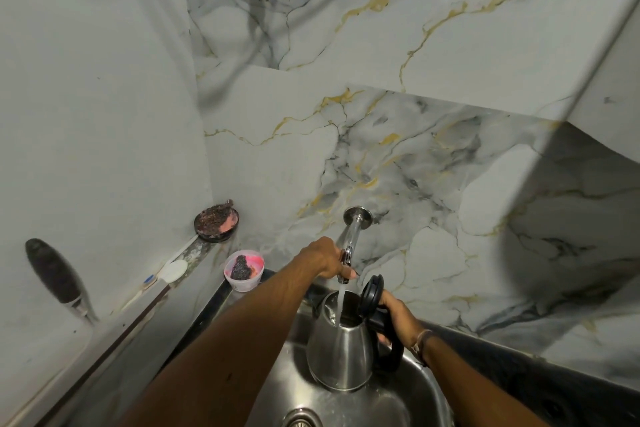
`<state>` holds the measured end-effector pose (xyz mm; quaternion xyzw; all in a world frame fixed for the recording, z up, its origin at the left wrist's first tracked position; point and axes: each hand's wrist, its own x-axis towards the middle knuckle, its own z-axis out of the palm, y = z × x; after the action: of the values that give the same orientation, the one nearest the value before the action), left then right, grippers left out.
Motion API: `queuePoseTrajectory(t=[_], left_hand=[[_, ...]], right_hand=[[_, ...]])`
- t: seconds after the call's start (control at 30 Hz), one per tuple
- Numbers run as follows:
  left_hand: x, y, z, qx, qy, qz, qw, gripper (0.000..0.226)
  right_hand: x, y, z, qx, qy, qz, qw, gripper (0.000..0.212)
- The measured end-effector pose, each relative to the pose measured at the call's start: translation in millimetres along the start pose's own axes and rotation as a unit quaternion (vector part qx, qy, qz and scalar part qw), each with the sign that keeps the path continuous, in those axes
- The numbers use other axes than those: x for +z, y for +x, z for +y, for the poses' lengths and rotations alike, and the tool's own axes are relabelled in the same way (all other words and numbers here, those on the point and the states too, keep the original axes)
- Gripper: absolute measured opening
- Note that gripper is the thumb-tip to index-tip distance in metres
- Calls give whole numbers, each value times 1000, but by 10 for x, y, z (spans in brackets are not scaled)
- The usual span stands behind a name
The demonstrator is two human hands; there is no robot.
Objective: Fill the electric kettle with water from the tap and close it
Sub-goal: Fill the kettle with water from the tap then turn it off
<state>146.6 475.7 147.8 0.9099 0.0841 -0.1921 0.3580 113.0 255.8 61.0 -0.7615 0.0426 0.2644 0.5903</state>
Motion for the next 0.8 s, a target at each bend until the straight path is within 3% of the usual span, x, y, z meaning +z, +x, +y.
queuePoseTrajectory(t=[0.2, 0.33, 0.57, 0.73, 0.8], left_hand=[[-8, 11, 1, -6, 18, -1, 1000, 58], [-9, 19, -6, -5, 27, -2, 1000, 57], [-13, 33, 4, 0, 22, -7, 1000, 54], [-18, 51, 9, 1, 30, -11, 999, 53], [-18, 57, 5, 1, 29, -11, 1000, 54]], right_hand=[[3, 28, 3, -9, 1, 2, 1000, 76], [10, 47, 17, -8, 0, 8, 1000, 61], [0, 43, 28, -6, -13, 4, 1000, 67], [22, 49, 53, -6, -11, 9, 1000, 92], [30, 39, 55, -4, -15, 11, 1000, 91]])
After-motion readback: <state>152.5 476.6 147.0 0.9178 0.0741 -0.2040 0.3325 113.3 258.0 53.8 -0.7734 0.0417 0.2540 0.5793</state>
